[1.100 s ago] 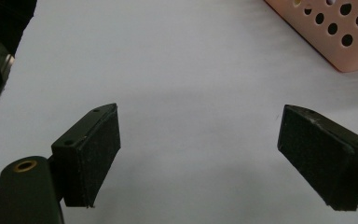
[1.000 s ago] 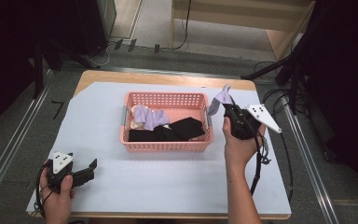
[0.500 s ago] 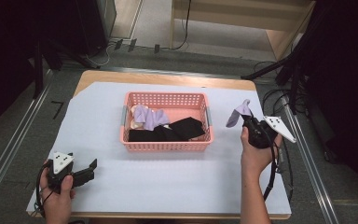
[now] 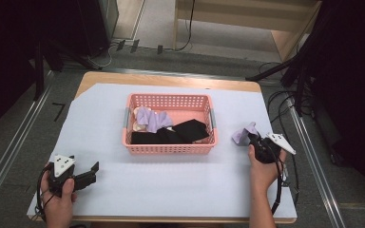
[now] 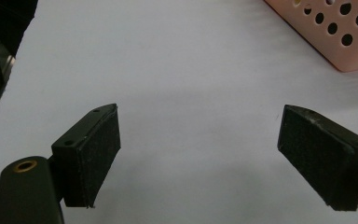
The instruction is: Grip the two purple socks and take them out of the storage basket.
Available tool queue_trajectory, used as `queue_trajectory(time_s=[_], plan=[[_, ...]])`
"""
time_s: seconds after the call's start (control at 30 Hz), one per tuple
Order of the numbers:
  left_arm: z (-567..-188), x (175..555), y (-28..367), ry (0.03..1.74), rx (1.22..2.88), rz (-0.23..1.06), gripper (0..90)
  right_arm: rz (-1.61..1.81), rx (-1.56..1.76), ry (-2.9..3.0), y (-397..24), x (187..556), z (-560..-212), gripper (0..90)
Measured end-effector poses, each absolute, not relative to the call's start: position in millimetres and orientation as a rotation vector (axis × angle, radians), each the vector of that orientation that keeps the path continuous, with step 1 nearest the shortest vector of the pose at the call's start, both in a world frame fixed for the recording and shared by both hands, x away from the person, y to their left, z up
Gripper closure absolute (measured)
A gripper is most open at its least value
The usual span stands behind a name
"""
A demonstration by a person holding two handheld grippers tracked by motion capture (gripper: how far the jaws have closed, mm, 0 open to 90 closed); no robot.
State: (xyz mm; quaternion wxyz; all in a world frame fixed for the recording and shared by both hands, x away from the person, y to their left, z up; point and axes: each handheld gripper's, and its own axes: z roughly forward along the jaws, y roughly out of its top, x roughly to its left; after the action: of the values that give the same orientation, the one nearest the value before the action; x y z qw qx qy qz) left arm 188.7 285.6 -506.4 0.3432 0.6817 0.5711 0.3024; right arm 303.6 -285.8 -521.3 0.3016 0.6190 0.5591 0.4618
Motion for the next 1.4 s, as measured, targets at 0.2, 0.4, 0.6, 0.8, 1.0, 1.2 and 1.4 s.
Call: queue_trajectory(time_s=[0.2,0.4,0.6,0.8,1.0,1.2,1.4], plan=[[-506.6,188.8,285.4,1.486,1.766,0.788,14.2,1.181,1.643,1.53,-294.2,282.7,-523.8,44.8],[-506.5,188.7,285.3,1.487,1.765,0.786,14.2,1.2,1.601,1.577,-303.3,251.7,-521.8,37.7],[-506.6,188.7,285.3,1.483,1.769,0.792,14.3,1.231,1.587,1.567,-309.8,221.9,-516.9,36.4],[-506.8,188.9,284.9,1.482,1.771,0.795,14.2,1.276,1.544,1.549,-303.7,207.2,-501.4,37.6],[-506.7,188.8,285.3,1.484,1.763,0.793,14.2,1.325,1.497,1.574,-279.3,213.1,-482.3,39.0],[-506.6,188.8,285.7,1.484,1.763,0.785,14.2,1.358,1.453,1.604,-245.2,230.9,-467.4,39.7],[-506.7,188.8,286.1,1.484,1.76,0.785,14.2,1.369,1.41,1.649,-204.7,252.7,-457.2,40.1]])
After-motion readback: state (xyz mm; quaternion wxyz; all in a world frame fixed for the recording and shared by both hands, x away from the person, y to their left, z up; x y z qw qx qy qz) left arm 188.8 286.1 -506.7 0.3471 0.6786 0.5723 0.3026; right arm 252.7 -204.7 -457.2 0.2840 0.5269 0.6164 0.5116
